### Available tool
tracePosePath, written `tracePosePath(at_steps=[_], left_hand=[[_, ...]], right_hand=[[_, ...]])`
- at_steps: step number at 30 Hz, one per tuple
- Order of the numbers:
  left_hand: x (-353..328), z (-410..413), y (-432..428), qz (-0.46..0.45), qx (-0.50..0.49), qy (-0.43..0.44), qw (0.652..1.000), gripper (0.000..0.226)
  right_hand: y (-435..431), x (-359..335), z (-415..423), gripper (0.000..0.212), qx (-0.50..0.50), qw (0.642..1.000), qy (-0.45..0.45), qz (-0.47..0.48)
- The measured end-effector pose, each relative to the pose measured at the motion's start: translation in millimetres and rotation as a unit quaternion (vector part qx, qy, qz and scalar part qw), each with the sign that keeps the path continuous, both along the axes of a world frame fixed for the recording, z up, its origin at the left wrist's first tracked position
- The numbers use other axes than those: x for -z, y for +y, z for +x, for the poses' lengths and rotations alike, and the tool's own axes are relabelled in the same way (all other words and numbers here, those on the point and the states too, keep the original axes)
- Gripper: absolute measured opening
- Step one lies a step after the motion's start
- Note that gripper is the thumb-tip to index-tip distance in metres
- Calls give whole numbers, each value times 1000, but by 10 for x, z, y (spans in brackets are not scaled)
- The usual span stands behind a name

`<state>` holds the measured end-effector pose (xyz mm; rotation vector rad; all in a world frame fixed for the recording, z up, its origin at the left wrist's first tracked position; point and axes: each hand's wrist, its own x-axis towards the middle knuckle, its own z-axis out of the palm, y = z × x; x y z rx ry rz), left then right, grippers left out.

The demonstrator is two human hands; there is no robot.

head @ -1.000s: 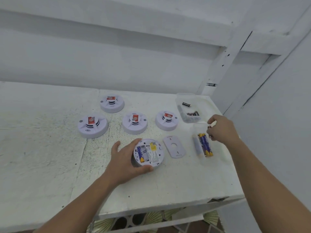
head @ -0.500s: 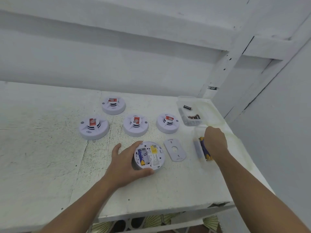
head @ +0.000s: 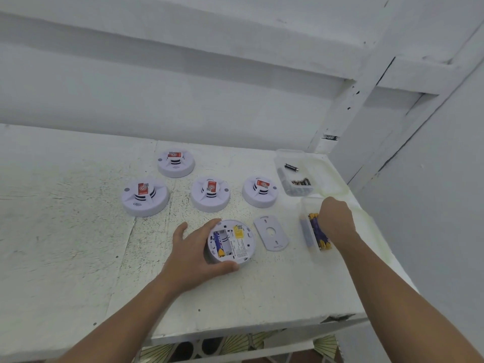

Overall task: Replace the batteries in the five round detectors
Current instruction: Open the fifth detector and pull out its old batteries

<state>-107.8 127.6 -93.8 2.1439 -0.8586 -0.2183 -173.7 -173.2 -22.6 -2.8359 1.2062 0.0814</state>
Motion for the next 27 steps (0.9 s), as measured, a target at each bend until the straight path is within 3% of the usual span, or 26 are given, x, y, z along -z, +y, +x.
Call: tracePosePath(at_steps=[3, 5, 8, 13, 19, 25, 27], left_hand=[[15, 6, -1, 4, -4, 0, 1000, 112], [18, 6, -4, 4, -6, 6, 1000, 113], [12, 6, -1, 1, -7, 20, 1000, 115], [-11, 9, 1, -2, -3, 29, 1000, 118], [22, 18, 23, -9, 15, 19, 1000, 119], [29, 28, 18, -18, 26, 11, 999, 107], [54, 41, 12, -23, 24, 6, 999, 113]], right_hand=[[-138, -62, 41, 34, 31, 998, -19, 52], [-212, -175, 53, 11, 71, 986, -91, 119], [-276, -343, 15, 21, 106, 952, -215, 192], [-81, -527, -27, 16, 40, 933, -290, 209], [538, -464, 52, 7, -114, 923, -257, 263], [1218, -195, 69, 13, -351, 890, -114, 266], [1336, -121, 101, 16, -422, 874, -70, 232]])
